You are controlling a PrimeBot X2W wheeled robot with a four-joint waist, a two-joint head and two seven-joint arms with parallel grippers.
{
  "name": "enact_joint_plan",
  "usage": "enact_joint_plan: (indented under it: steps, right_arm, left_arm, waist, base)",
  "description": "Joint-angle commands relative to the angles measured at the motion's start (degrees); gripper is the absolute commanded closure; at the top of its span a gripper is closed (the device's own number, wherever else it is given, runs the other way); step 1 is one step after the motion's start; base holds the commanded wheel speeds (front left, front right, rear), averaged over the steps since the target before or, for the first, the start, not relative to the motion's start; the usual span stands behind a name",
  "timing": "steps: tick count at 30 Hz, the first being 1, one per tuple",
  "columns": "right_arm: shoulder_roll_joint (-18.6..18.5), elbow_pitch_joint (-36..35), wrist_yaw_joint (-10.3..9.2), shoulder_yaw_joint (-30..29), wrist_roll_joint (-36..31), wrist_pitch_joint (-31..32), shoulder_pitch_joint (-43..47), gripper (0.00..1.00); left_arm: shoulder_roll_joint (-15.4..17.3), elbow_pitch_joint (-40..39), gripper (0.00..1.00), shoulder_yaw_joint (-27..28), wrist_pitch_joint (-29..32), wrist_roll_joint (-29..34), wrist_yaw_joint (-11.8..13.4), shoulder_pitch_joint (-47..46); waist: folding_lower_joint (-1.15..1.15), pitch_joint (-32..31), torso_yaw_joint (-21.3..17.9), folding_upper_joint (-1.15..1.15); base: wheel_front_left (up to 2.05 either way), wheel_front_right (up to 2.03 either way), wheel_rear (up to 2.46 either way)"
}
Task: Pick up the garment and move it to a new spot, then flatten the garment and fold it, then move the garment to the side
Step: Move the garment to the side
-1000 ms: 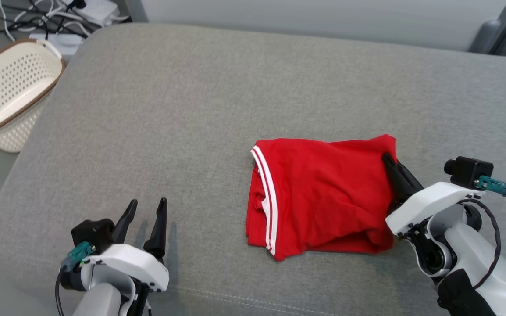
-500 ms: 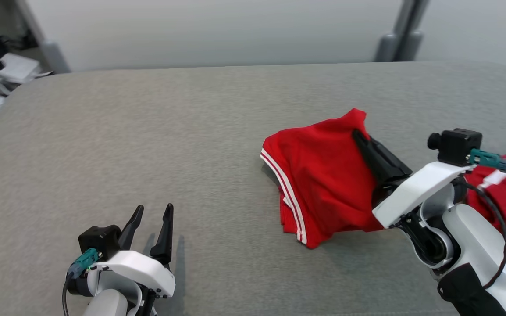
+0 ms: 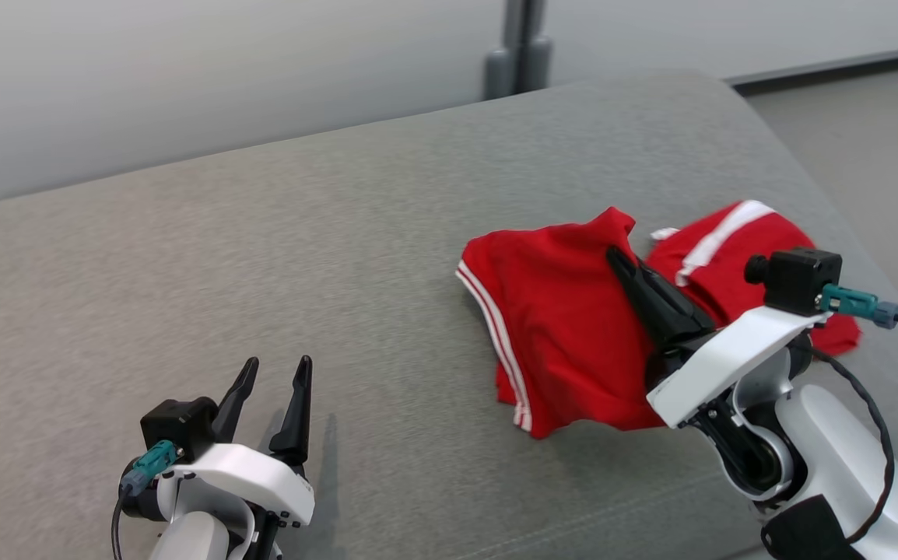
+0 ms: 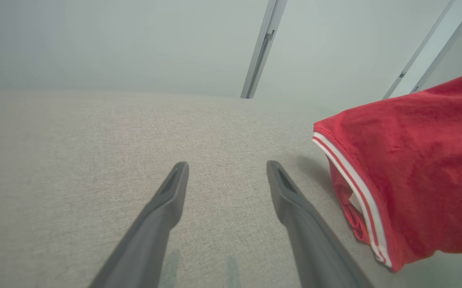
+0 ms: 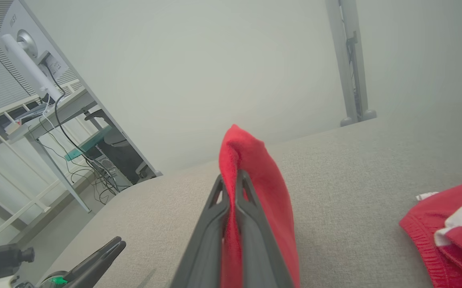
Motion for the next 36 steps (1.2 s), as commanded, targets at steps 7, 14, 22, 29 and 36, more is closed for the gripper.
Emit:
enact_joint_plan:
  steps: [7, 14, 22, 29, 36]
  right_arm:
    - [1.06, -0.81, 0.08, -0.58, -2.19, -0.15, 1.32, 1.00]
    - [-0.41, 9.55, 0.08, -3.56, -11.23, -1.91, -6.04, 1.00]
    - [-7.25, 24.06, 0.08, -14.18, -23.50, -3.52, -15.12, 1.00]
    - [-7.44, 31.94, 0.08, -25.59, -33.79, -5.67, -19.82, 1.00]
    - [-5.47, 34.84, 0.08, -42.94, -50.20, -11.63, -20.99, 0.00]
  left_arm:
    - [1.22, -3.64, 0.00, 2.13, -0.34, 1.12, -0.42, -0.91]
    - [3.21, -6.53, 0.00, 0.07, -0.34, 0.42, -0.42, -2.00]
    - [6.22, -11.18, 0.00, -2.18, -0.34, -1.46, -0.42, -3.16]
    - [8.30, -13.42, 0.00, -3.75, -0.34, -2.92, -0.42, -4.34]
    - [9.28, -14.18, 0.00, -4.29, -0.34, -3.85, -0.42, -5.50]
  waist:
    - [0.00, 2.45, -7.65, 0.00]
    - [0.00, 7.07, -6.54, 0.00]
    - [0.00, 11.92, -0.31, 0.00]
    - [0.00, 14.84, 4.26, 0.00]
    - [0.00, 16.03, 7.67, 0.00]
  base:
    - [0.00, 0.00, 0.00]
    - [0.00, 0.00, 0.00]
    - [0.00, 0.00, 0.00]
    - [0.00, 0.00, 0.00]
    - [0.00, 0.00, 0.00]
